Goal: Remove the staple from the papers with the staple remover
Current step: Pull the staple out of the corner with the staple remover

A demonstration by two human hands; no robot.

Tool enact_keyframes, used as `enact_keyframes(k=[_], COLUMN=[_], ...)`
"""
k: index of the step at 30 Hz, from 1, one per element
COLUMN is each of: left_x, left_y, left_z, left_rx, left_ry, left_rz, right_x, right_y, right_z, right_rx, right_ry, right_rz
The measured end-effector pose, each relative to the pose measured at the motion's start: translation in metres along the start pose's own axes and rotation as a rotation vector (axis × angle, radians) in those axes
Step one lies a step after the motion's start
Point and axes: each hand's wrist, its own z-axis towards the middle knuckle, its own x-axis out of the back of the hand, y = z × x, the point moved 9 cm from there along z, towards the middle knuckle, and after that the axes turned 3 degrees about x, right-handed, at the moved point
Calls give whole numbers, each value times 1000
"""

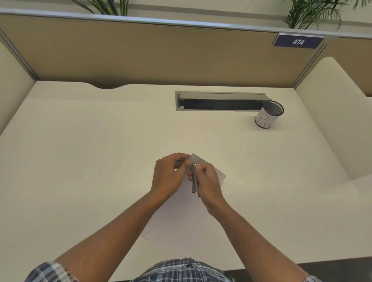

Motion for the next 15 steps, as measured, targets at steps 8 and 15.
enact_keyframes(k=[8, 15], left_x=[7, 9], left_y=[5, 8], left_z=[-7, -11], left_rx=[-57, -109], left_ry=[22, 29], left_rz=[-33, 5], right_x=[2, -5], right_y=[-5, 3], right_z=[-1, -6], right_rx=[78, 50], right_ry=[33, -12], right_rz=[77, 93])
